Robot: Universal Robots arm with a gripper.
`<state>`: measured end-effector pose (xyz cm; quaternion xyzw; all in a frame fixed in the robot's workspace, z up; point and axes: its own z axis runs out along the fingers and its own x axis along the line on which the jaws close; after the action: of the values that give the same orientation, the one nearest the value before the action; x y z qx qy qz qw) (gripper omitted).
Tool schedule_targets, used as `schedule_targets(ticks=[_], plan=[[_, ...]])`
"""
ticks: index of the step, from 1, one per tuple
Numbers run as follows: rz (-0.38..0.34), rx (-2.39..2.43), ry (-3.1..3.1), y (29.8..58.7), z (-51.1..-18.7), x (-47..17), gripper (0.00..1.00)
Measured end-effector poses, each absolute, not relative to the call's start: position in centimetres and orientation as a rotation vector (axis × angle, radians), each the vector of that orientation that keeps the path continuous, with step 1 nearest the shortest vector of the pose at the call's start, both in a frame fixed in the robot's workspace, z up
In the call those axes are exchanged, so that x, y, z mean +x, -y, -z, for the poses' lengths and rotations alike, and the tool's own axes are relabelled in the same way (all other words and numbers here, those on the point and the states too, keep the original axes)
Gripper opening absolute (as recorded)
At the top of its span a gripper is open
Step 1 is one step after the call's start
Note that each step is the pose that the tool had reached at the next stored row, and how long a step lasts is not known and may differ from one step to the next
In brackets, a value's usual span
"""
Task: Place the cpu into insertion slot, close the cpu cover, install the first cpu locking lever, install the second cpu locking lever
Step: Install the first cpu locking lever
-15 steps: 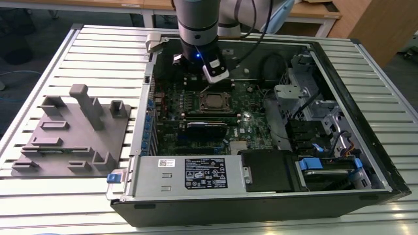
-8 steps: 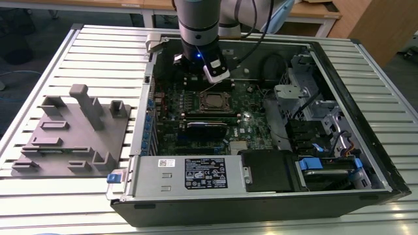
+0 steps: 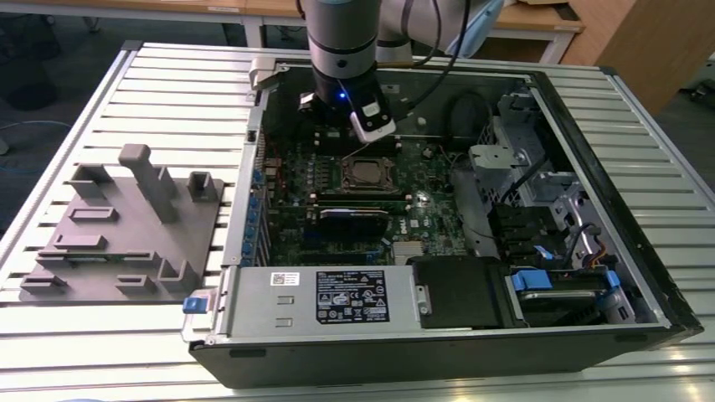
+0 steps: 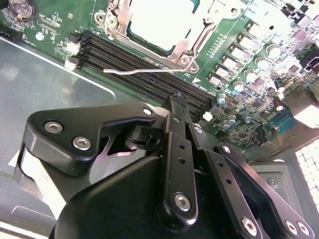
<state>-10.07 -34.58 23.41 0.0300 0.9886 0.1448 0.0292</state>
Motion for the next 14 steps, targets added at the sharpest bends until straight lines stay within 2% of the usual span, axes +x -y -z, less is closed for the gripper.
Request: schedule_targets(ticks=[14], plan=[[-0.427,0.092,-3.051,34.52,-23.34,-9.86,0.10]])
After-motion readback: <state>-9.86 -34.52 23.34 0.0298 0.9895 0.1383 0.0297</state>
